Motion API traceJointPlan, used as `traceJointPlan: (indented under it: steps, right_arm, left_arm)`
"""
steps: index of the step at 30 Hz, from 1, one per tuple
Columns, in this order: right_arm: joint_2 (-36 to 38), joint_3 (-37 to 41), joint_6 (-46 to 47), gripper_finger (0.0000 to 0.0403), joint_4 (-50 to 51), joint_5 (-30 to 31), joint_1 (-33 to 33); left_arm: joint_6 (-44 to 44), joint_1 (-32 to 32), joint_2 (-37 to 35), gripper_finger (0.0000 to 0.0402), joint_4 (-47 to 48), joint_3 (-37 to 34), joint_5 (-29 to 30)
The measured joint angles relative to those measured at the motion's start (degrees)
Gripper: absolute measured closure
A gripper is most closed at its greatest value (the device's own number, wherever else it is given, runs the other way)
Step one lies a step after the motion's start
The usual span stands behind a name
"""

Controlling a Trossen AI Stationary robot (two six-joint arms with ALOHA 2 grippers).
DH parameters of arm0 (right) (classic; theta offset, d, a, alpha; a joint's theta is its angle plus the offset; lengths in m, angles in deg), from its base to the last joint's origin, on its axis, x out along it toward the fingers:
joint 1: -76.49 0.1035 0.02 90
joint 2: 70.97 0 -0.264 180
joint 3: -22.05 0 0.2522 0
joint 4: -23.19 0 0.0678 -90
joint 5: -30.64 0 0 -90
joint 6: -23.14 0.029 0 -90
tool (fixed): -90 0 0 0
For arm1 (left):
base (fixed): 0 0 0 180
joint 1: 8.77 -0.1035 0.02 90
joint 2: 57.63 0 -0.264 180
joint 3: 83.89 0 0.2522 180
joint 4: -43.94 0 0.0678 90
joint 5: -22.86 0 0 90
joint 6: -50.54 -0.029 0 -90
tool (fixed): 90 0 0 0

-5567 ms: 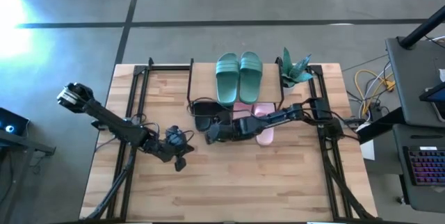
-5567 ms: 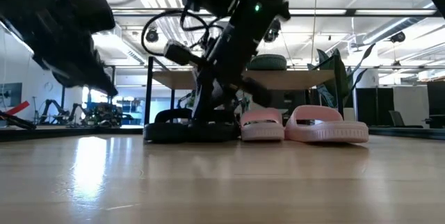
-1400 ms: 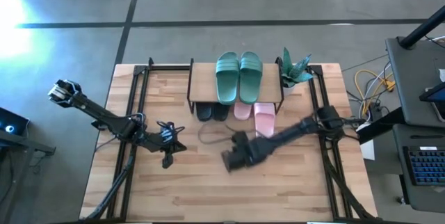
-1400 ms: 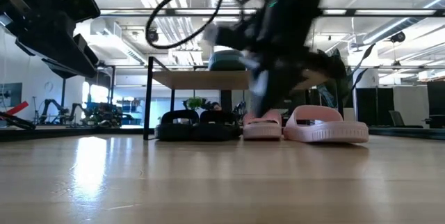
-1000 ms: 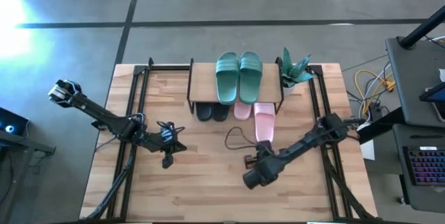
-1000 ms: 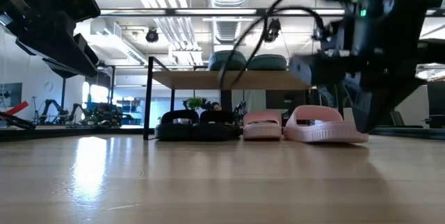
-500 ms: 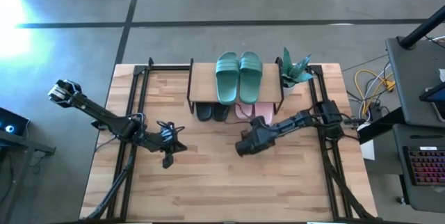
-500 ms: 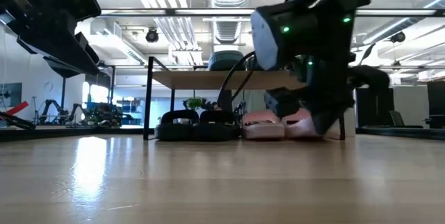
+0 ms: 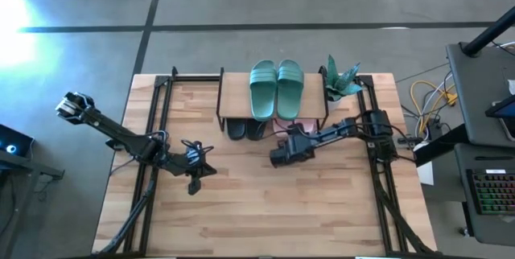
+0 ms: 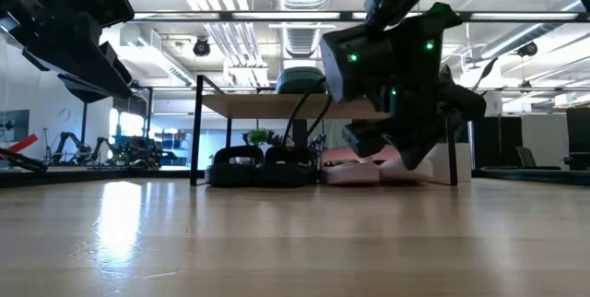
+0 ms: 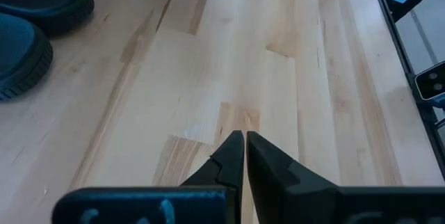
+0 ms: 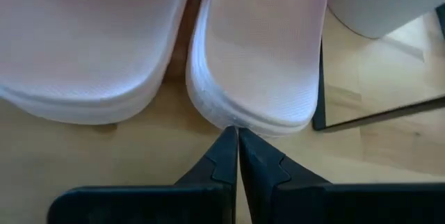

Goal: Pick and place slides into the shelf
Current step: Put the black pair of slides under the shelf, then return to Home Position

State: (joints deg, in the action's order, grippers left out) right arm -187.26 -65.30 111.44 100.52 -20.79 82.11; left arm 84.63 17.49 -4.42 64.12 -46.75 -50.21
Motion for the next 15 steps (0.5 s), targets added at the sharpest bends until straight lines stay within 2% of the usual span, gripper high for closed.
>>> traceJointPlan:
  steps: [3,6,11,15]
  right_arm:
    - [0.0,-1.04,-1.67,0.0394,-0.1,-3.24,0.38]
    - [0.02,-2.5,-0.4,0.0394,-0.22,-7.0,3.79]
    - [1.49,-6.44,4.82,0.0394,-1.69,-10.45,14.63]
    - [4.78,-7.65,3.07,0.0394,-13.66,-10.46,24.31]
  left_arm:
    - [0.01,0.0,0.0,0.0398,0.0,0.0,-0.02]
    - [0.01,0.0,0.0,0.0398,-0.59,0.0,0.0]
    - [0.06,0.02,0.02,0.0398,-6.23,0.0,0.0]
    - [1.33,-0.01,0.02,0.0398,-11.11,0.0,0.49]
